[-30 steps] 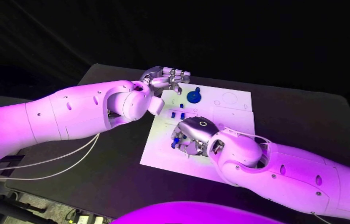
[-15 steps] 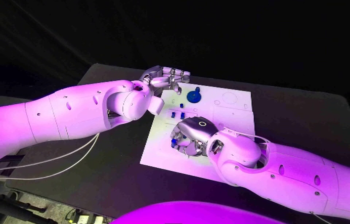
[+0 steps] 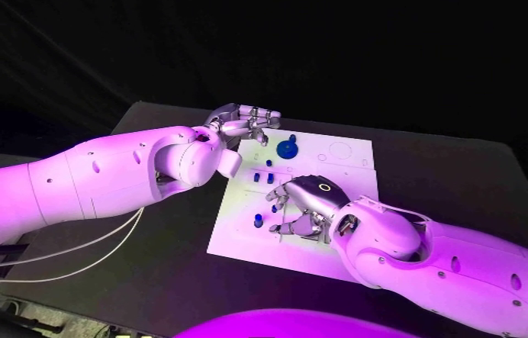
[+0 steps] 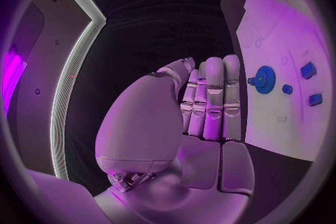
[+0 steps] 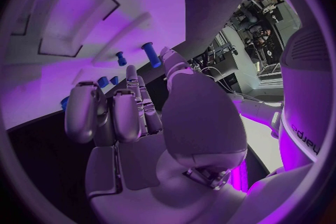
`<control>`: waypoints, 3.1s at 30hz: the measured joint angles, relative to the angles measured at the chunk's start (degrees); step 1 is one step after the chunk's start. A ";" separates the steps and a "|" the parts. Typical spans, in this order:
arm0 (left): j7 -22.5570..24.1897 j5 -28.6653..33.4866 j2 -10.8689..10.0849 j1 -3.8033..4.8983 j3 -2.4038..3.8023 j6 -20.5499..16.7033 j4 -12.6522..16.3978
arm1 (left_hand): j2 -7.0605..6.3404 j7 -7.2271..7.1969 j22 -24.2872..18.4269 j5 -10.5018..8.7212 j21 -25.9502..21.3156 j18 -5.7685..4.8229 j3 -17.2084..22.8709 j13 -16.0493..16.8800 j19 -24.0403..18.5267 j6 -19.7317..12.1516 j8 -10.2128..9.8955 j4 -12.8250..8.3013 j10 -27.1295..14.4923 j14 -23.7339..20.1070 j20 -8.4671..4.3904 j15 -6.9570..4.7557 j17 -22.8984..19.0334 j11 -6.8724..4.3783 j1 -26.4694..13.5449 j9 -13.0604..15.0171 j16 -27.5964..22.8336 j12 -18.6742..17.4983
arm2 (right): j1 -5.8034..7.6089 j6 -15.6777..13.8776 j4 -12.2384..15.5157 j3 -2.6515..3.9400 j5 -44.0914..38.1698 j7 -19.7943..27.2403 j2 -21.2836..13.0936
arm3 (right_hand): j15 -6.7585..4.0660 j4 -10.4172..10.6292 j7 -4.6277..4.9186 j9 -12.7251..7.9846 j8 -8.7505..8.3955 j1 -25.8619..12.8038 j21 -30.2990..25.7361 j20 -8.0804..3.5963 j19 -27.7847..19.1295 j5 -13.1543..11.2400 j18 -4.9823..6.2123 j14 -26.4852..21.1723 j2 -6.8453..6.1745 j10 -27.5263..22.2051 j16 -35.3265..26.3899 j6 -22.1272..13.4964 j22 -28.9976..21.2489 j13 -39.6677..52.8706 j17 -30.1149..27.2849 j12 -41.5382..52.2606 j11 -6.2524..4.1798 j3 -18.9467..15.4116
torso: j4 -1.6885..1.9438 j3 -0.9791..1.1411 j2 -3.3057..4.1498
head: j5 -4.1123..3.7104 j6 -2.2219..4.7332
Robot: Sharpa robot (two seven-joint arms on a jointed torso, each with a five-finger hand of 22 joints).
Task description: Assemble the parts on the task board
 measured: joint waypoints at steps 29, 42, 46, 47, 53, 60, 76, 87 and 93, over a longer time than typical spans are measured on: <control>-0.04 0.08 -0.07 -0.01 -0.87 0.05 -0.76 | 0.00 0.00 0.00 0.00 0.00 0.00 0.00 -0.02 0.00 0.00 0.00 0.00 -0.21 0.00 0.00 0.00 0.01 -0.21 0.00 0.00 0.00 0.00 | 0.93 -3.29 10.70 -0.32 14.78 -8.31 -24.68 | -3.32 5.76 -3.87 11.71 8.98 -2.50 17.28 -3.61 1.55 6.75 -1.81 -0.02 5.91 20.48 11.99 11.67 -0.02 48.95 9.67 56.51 -4.23 -11.23 | -2.52 0.32 -1.41 | -10.42 0.80; -0.07 0.10 -0.32 -0.02 -0.91 0.06 -0.69 | 0.00 0.00 0.00 0.00 0.00 0.00 0.00 0.04 0.00 0.00 0.00 0.00 -0.21 -0.20 0.00 0.20 -0.04 -0.21 0.00 0.00 0.00 0.00 | -1.14 -3.19 8.34 -0.45 10.43 -13.83 -20.89 | -3.32 5.76 -3.79 12.57 9.08 -3.84 17.55 -3.60 1.55 6.75 -1.81 -0.02 6.04 20.47 12.21 11.36 -0.03 48.97 9.66 57.85 -4.25 -11.54 | -2.24 0.11 -1.45 | -10.36 -0.04; -0.07 0.10 -0.38 -0.02 -0.92 0.07 -0.66 | 0.00 0.00 0.00 0.00 0.00 0.00 -0.03 0.04 0.00 0.00 0.00 0.03 -0.21 -0.20 0.00 0.20 -0.04 -0.21 0.00 0.00 0.00 -0.01 | -1.33 -2.95 7.45 -0.45 9.69 -14.50 -20.02 | -3.32 5.76 -3.80 12.94 9.08 -4.90 17.59 -3.59 1.55 6.75 -1.81 -0.02 6.49 20.46 12.21 11.35 0.00 48.97 9.66 58.46 -4.26 -11.54 | -2.08 0.04 -1.47 | -10.37 -0.18; -0.07 0.10 -0.40 -0.02 -0.92 0.07 -0.65 | 0.00 0.00 0.00 0.00 0.00 0.00 -0.17 0.04 0.00 0.00 0.00 0.17 -0.21 -0.20 0.00 0.20 -0.04 -0.21 0.00 0.00 0.00 -0.01 | -1.41 -2.89 7.31 -0.45 9.56 -14.63 -19.83 | -3.32 5.76 -3.92 12.98 9.08 -4.91 17.76 -3.59 1.55 6.75 -1.81 -0.02 6.50 20.45 12.21 11.22 0.01 48.97 9.66 58.63 -4.26 -11.54 | -2.07 0.04 -1.47 | -10.37 -0.21; -0.08 0.11 -0.46 -0.02 -0.92 0.08 -0.58 | 0.00 0.00 0.00 0.00 0.00 0.01 -0.18 0.03 0.00 0.00 0.00 0.18 -0.21 -0.20 0.00 0.20 -0.04 -0.21 0.00 0.00 0.00 -0.01 | -2.01 -2.46 6.49 -0.45 9.03 -15.25 -18.69 | -3.31 5.76 -3.99 13.08 9.08 -4.91 17.76 -3.59 1.55 6.99 -1.81 -0.02 6.50 20.45 12.21 11.16 0.01 48.98 9.65 59.14 -4.27 -11.54 | -1.92 -0.04 -1.48 | -10.47 -0.37; -0.09 0.11 -0.57 -0.02 -0.92 0.11 -0.49 | 0.24 0.00 -0.07 0.00 -0.34 0.00 -0.18 0.03 0.00 0.00 0.00 0.18 -0.21 -0.20 0.00 0.20 -0.04 -0.21 -0.24 0.00 0.00 0.22 | -2.39 -1.70 5.94 -0.46 8.74 -15.63 -17.98 | -3.31 5.76 -3.99 13.26 9.07 -5.12 17.76 -3.59 1.55 6.99 -1.81 -0.01 6.72 20.44 12.35 11.15 0.01 48.98 9.65 59.73 -4.28 -11.54 | -1.71 -0.14 -1.49 | -10.63 -0.60; -0.15 0.11 -0.71 -0.02 -0.92 0.17 -0.46 | 0.23 0.00 -0.07 0.00 -0.34 0.01 -0.18 0.08 0.00 0.00 0.00 0.18 -0.43 -0.21 0.00 0.21 -0.10 0.02 -0.23 -0.05 0.00 0.22 | -3.16 1.75 4.54 -0.27 7.11 -16.10 -16.20 | -3.31 5.76 -3.78 14.32 9.55 -6.10 17.76 -3.58 1.55 5.54 -1.80 -0.01 6.64 20.50 12.42 10.97 0.00 49.00 9.64 61.52 -4.35 -11.54 | -1.40 -0.21 -1.57 | -10.72 -0.98; -0.20 0.11 -0.87 -0.02 -0.92 0.26 -0.39 | 0.23 0.00 -0.06 0.00 -0.34 0.00 -0.18 0.07 0.00 0.00 0.00 0.18 -0.43 -0.21 0.00 0.21 -0.09 0.02 -0.23 -0.04 0.00 0.22 | -3.70 1.21 4.32 -0.17 5.81 -16.10 -15.53 | -3.30 5.65 -3.69 15.21 9.97 -5.80 18.42 -3.58 1.54 6.92 -1.80 -0.01 6.94 20.43 12.42 11.08 -0.01 48.99 9.63 62.41 -4.42 -11.43 | -1.20 -0.25 -1.57 | -10.81 -1.01; -0.23 0.11 -0.90 -0.02 -0.92 0.29 -0.38 | 0.23 0.00 -0.06 0.00 -0.34 0.00 -0.18 0.07 0.00 0.00 0.00 0.18 -0.43 -0.21 0.00 0.21 -0.09 0.02 -0.23 -0.04 0.00 0.22 | -3.99 -0.18 5.45 -0.42 5.65 -16.22 -16.31 | -3.44 5.43 -4.00 15.65 10.00 -4.42 19.28 -3.58 1.55 8.95 -1.81 0.15 8.32 20.41 12.67 11.38 -0.01 49.05 9.63 62.79 -4.44 -11.20 | -1.09 -0.25 -1.59 | -10.81 -1.00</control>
